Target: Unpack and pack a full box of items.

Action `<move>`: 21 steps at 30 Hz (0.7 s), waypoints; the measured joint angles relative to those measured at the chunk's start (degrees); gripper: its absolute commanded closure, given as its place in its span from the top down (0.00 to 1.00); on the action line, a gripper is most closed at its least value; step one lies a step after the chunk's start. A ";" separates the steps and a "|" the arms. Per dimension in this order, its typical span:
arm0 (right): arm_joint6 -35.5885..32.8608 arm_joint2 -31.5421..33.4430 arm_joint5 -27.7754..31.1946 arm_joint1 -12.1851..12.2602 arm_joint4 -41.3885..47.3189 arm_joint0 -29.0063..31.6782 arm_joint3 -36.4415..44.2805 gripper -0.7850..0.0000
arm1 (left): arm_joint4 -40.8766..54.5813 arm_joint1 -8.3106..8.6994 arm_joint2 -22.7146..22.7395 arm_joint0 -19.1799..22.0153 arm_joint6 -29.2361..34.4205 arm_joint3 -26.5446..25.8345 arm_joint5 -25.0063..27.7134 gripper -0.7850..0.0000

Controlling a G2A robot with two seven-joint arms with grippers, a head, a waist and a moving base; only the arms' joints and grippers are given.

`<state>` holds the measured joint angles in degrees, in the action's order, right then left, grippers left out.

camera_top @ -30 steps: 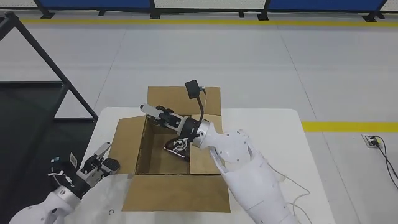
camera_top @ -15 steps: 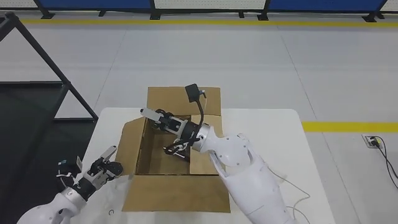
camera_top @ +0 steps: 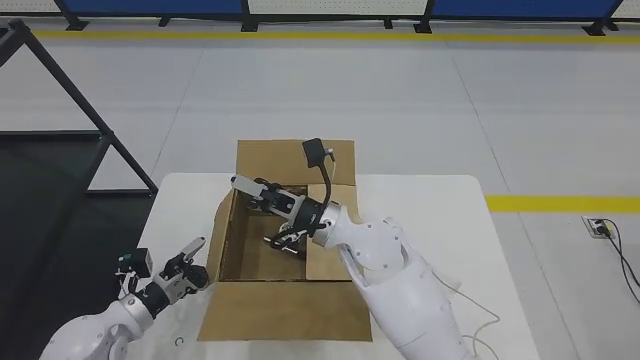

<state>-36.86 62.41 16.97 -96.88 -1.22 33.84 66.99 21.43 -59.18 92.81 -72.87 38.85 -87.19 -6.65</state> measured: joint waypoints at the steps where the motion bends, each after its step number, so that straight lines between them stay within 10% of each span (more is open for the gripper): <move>1: 0.03 -0.01 0.04 0.03 0.06 0.04 0.03 1.00 | -0.33 0.02 -0.25 0.26 0.18 0.22 -0.19 1.00; 21: 1.28 -0.28 -0.01 0.64 0.12 1.55 1.91 1.00 | -1.22 0.08 -2.94 3.94 1.87 3.85 -1.52 1.00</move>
<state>-35.58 62.13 16.97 -96.24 -1.10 35.39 68.90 20.20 -59.10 89.86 -68.93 40.71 -83.35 -8.17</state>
